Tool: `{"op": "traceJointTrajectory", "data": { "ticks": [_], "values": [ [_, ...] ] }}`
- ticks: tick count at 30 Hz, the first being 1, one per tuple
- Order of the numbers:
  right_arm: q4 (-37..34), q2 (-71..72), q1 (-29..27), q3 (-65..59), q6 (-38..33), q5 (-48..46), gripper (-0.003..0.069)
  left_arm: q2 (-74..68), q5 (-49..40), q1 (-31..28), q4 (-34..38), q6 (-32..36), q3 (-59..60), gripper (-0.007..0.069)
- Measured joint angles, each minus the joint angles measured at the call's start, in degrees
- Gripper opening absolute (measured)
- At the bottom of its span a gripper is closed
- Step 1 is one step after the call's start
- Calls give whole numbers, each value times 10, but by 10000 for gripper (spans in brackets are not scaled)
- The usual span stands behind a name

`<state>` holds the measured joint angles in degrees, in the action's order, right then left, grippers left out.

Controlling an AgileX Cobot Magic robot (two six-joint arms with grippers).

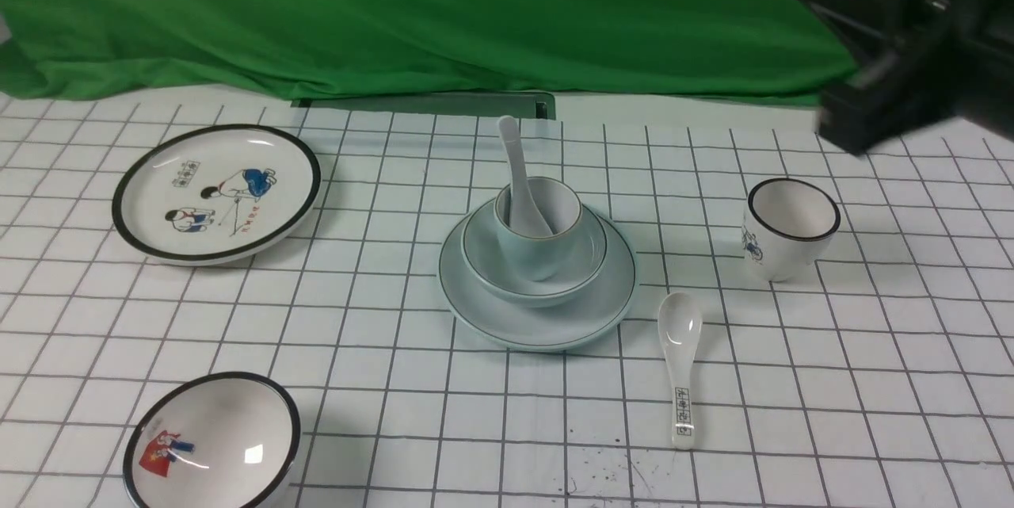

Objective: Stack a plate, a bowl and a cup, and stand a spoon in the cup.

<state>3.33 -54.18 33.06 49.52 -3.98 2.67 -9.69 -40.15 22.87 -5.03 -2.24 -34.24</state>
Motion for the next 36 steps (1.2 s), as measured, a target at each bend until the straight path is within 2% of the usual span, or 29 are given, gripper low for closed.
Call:
{"op": "traceJointTrajectory", "data": {
  "ticks": [6,11,18,22,26,28,32,34,36],
  "values": [
    [0,143,0,-87,-1,-41,15,0,0,0,0,0,0,-31],
    [0,201,0,-113,-2,-71,34,0,0,0,0,0,0,-31],
    [-1,214,0,-116,-2,-73,55,0,0,0,0,0,1,-31],
    [-1,222,0,-116,-1,-72,14,0,0,0,-3,0,1,-31],
    [-11,229,0,-126,36,-85,8,0,0,0,-3,0,1,-31],
    [-16,232,0,-142,40,-80,8,0,0,0,-3,0,2,-31],
    [-21,265,-4,-244,40,2,8,0,0,0,-3,0,2,-31],
    [-22,289,-15,-295,37,38,8,0,0,0,-3,0,2,-31],
    [-33,341,-51,-368,35,79,8,0,0,0,-4,0,2,-31]
  ]
}}
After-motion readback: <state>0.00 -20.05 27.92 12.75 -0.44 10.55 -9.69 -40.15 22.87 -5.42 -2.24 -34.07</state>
